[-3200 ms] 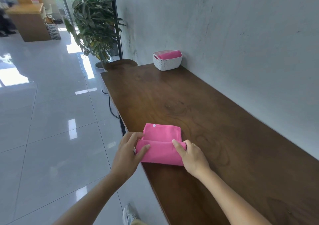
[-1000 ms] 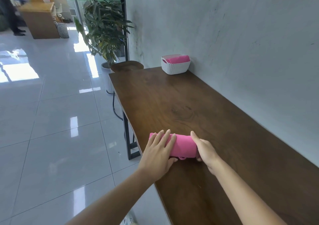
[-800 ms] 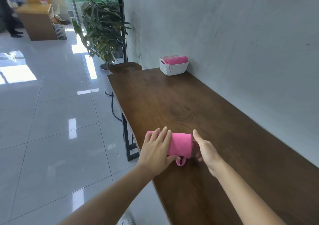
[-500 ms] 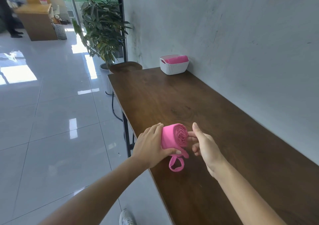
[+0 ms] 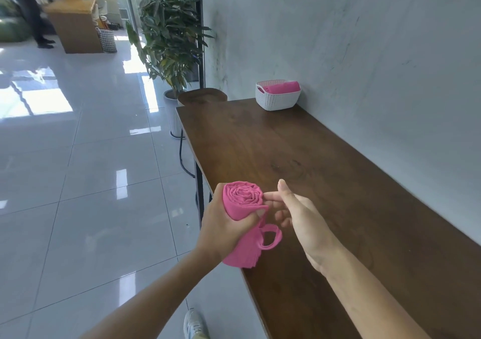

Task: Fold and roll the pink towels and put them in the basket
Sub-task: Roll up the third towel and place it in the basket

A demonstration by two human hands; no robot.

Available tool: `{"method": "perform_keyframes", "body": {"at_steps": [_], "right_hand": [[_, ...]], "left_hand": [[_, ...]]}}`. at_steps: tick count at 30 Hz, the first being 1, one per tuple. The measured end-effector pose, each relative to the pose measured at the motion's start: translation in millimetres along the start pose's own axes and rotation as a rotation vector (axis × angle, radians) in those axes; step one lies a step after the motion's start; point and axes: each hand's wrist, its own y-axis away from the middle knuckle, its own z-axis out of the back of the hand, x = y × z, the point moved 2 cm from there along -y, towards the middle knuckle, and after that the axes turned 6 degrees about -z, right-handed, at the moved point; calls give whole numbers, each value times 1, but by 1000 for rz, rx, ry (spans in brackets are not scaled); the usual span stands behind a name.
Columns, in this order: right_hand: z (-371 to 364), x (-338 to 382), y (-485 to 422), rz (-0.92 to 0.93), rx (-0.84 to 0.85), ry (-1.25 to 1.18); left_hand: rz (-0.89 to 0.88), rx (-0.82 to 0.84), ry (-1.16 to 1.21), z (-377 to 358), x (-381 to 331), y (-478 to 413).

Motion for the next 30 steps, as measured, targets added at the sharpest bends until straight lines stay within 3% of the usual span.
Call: {"method": "perform_keyframes", "body": {"at_steps": [7,13,18,23,30], "right_hand": [[-7,-7,2,1,-1,64],[-25,-13,-1,-143,113,75],[-40,-12,-9,-214,189,-228],[-55,0,-23,-232,116,-694],[-79,27,-67,-201,95,-995]], "left_hand": [[44,-75,38,21,4,-8],[43,-186,17,32,13,-16],[29,-220,32,37,15,-26],[69,-237,28,48,29,-39],[169,-264,74,68,53,-66]]}}
